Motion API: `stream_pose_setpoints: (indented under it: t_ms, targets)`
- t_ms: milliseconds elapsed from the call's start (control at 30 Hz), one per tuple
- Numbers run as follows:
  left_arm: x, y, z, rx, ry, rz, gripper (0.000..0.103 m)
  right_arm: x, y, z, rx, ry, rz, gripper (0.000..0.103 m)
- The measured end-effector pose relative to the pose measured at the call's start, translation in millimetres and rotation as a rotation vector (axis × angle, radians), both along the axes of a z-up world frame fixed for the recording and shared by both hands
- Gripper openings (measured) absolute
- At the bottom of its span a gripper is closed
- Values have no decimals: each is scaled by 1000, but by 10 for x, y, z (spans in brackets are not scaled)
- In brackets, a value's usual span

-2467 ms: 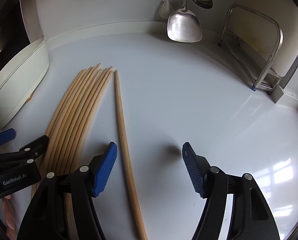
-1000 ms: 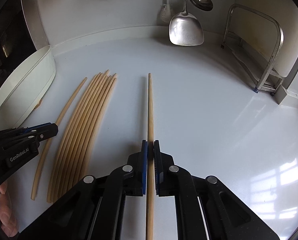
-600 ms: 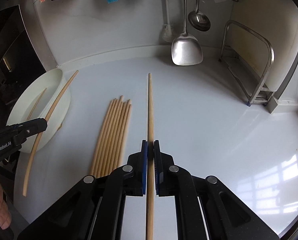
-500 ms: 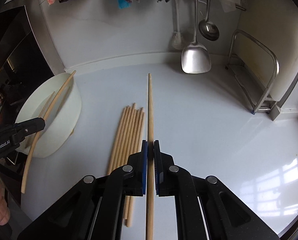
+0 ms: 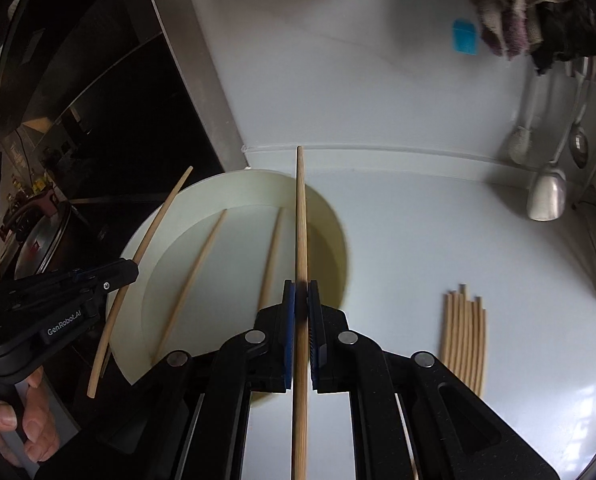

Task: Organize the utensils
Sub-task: 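Lift both chopsticks and carry them over the white basin, then lower the chopsticks into the basin and open both grippers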

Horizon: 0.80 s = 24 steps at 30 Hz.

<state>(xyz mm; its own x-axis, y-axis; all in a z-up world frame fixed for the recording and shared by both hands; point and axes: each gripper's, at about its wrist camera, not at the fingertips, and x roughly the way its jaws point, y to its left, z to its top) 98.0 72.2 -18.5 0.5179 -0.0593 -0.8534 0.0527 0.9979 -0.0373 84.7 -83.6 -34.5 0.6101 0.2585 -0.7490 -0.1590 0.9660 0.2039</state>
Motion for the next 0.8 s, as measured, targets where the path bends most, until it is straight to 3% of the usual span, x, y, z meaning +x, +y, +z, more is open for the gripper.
stream_pose_setpoints:
  t_ms: [167, 300, 533, 800]
  targets:
    - [210, 194, -259, -20, 59, -6, 7, 321, 420, -190, 32, 70, 41, 6]
    - [339, 202, -448, -22, 99, -35, 7, 497, 643, -385, -5, 139, 31, 6]
    - [530, 257, -675, -39, 152, -56, 7, 714, 704, -661, -40, 227, 0, 6]
    - [647, 320, -826, -31, 181, -55, 7, 823, 698, -768, -41, 271, -16, 6]
